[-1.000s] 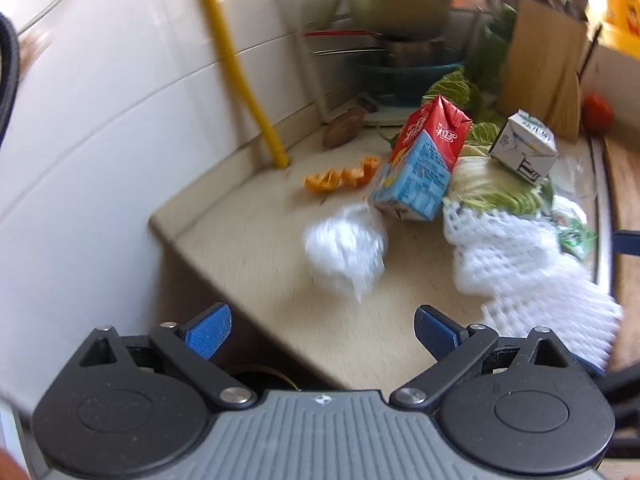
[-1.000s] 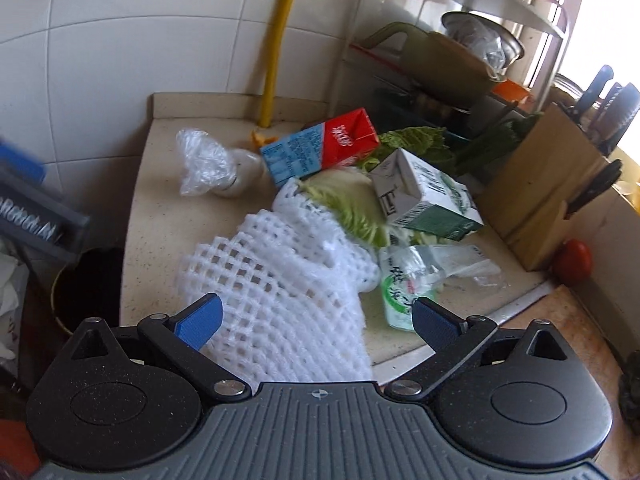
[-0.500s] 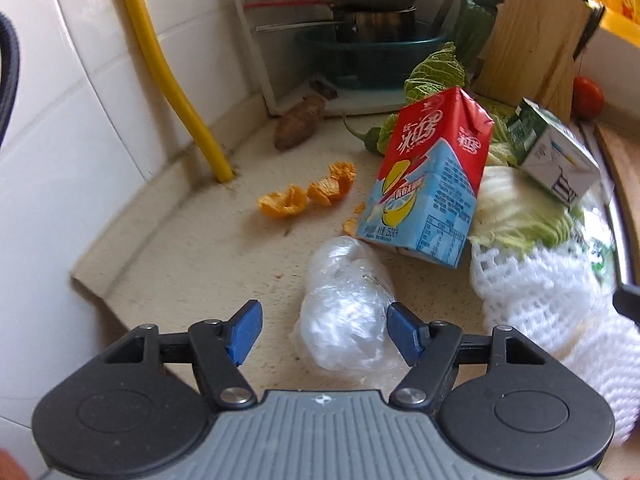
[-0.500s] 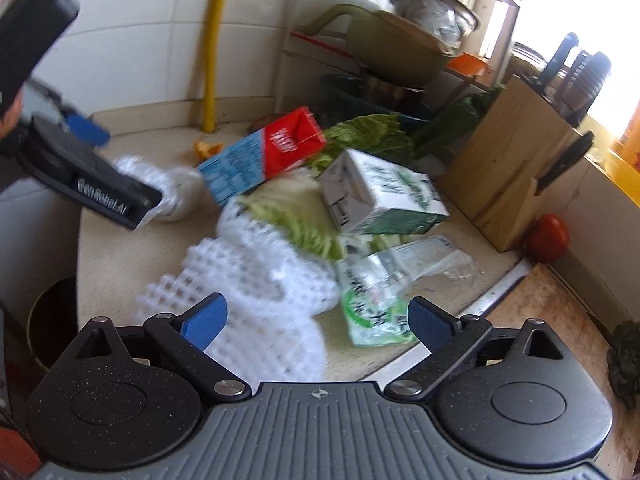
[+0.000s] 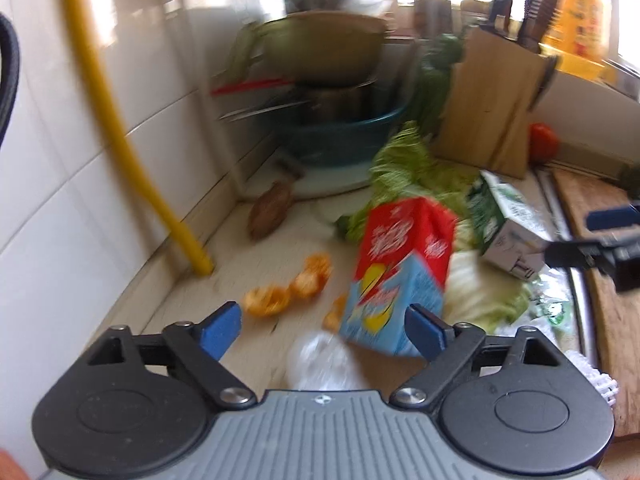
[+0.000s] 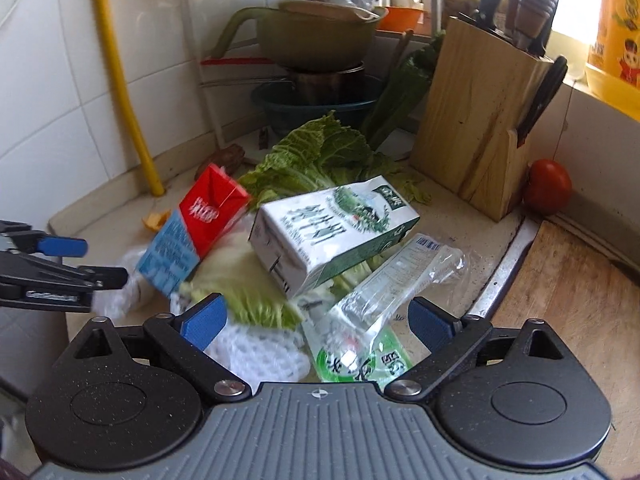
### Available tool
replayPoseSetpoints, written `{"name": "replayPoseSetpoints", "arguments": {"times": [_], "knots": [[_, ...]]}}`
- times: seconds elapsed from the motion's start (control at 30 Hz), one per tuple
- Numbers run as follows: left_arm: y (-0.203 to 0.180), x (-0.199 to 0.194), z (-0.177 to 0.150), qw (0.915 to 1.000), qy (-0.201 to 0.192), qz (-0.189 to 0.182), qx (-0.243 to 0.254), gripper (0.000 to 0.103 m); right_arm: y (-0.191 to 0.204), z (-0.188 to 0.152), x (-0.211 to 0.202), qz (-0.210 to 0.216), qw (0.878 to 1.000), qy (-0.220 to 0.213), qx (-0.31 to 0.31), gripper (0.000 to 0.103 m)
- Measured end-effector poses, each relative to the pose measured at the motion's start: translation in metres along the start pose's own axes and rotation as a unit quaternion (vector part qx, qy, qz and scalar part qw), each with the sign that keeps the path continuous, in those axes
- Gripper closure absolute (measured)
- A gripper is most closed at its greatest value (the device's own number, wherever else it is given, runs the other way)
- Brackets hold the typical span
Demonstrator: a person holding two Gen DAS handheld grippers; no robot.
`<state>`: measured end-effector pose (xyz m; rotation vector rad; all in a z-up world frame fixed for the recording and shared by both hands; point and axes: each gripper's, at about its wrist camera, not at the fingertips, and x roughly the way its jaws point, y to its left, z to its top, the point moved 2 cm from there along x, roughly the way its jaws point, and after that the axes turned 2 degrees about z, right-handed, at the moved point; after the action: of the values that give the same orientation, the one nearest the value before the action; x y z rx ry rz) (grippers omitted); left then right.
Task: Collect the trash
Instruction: 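Reach left tool to red Ice Tea carton while right tool reaches white milk carton, then close left gripper on red Ice Tea carton while right gripper closes on milk carton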
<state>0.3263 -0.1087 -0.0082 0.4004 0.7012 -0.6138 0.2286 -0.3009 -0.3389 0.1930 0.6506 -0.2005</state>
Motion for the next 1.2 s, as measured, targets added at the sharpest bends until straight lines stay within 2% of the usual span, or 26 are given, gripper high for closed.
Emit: {"name": "replayPoseSetpoints", "arguments": {"times": [0.17,0.27,0.4,0.5,0.63,0.8,0.9,0.97,1.03,1.1,1.2], "knots": [[-0.02,0.036,0.017,0.9971,0.015,-0.046,0.059,0.015,-0.016,0.021,0.005,0.025,0.998,-0.006,0.052,0.003],[-0.025,0.057,0.021,0.9938,0.031,-0.081,0.069,0.015,-0.025,0.033,0.015,0.027,0.996,-0.003,0.082,0.003],[-0.019,0.073,0.028,0.9908,0.036,-0.118,0.055,0.009,-0.035,0.042,0.031,0.034,0.992,0.012,0.125,0.003],[-0.012,0.076,0.031,0.9874,0.042,-0.148,0.039,0.01,-0.04,0.046,0.043,0.045,0.986,0.022,0.159,0.003],[-0.011,0.084,0.032,0.9727,0.058,-0.224,0.023,0.01,-0.043,0.047,0.058,0.041,0.982,0.041,0.182,0.003],[-0.019,0.103,0.03,0.963,0.086,-0.255,0.016,0.005,-0.042,0.05,0.069,0.035,0.982,0.052,0.18,0.003],[-0.013,0.11,0.028,0.9551,0.11,-0.274,-0.019,0.009,-0.045,0.049,0.075,0.041,0.978,0.073,0.192,0.003],[-0.014,0.107,0.028,0.9553,0.108,-0.275,-0.02,0.01,-0.05,0.045,0.076,0.054,0.973,0.081,0.211,0.005],[-0.017,0.1,0.029,0.9591,0.097,-0.266,-0.009,0.012,-0.052,0.043,0.077,0.072,0.968,0.083,0.226,0.009],[-0.018,0.092,0.033,0.9592,0.081,-0.271,-0.012,0.016,-0.052,0.044,0.074,0.091,0.965,0.083,0.232,0.025],[-0.014,0.084,0.039,0.957,0.068,-0.281,-0.024,0.019,-0.051,0.045,0.072,0.092,0.965,0.086,0.229,0.028]]}}
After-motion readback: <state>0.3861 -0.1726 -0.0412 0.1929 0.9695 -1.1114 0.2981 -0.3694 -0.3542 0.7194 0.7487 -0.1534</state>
